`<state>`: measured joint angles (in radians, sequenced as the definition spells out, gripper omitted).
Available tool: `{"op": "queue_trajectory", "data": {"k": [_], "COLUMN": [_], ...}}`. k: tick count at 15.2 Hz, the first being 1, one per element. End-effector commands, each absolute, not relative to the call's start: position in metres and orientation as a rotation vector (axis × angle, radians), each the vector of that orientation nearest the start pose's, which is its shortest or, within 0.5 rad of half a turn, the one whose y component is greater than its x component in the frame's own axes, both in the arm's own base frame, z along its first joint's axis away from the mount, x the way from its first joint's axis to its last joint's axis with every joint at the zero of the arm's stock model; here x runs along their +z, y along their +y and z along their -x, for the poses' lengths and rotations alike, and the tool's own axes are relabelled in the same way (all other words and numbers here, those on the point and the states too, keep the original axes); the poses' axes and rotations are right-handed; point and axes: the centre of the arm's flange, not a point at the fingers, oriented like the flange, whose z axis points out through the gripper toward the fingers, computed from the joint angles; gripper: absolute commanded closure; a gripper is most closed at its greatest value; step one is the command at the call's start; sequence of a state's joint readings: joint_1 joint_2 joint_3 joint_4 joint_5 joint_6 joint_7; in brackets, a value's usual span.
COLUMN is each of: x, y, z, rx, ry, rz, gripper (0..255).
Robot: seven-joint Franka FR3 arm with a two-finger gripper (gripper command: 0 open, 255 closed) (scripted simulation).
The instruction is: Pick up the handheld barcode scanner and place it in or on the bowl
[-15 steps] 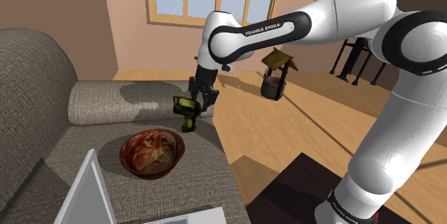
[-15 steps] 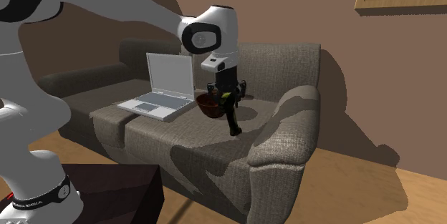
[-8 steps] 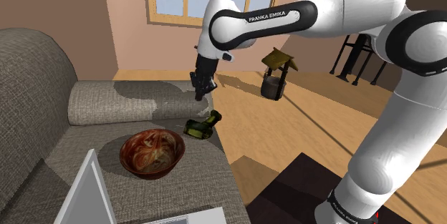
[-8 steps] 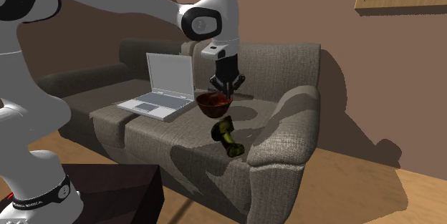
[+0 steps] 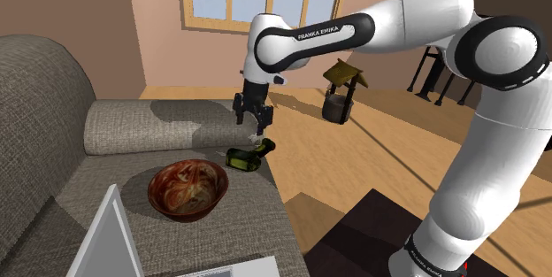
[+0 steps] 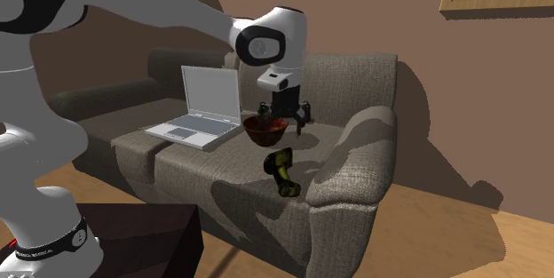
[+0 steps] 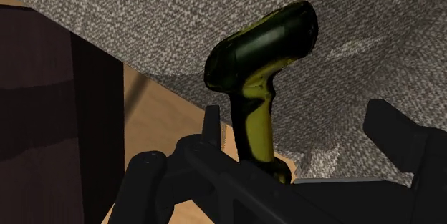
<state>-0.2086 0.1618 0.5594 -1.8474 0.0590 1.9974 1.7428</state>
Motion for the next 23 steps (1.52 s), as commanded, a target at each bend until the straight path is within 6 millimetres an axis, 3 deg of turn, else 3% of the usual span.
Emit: {"op": "queue_trajectory", "data": {"k": [1,4,12,20,21,23], "x": [0.423,0.385,0.341,0.341,0.341,0.341], "y": [0.189,0.178,0.181,0.181,0.181,0.181], "z": [-0.571,-0.579,-0.574,-0.574,-0.574,-0.574], "rx": [0.214,0.271,0.279,0.279,0.279,0.279], "ry": [1.976,1.945,1.941,1.941,1.941,1.941], "rz": [2.375,2.463,2.474,2.474,2.474,2.474], "gripper": [0,0,0,0,255,255]}}
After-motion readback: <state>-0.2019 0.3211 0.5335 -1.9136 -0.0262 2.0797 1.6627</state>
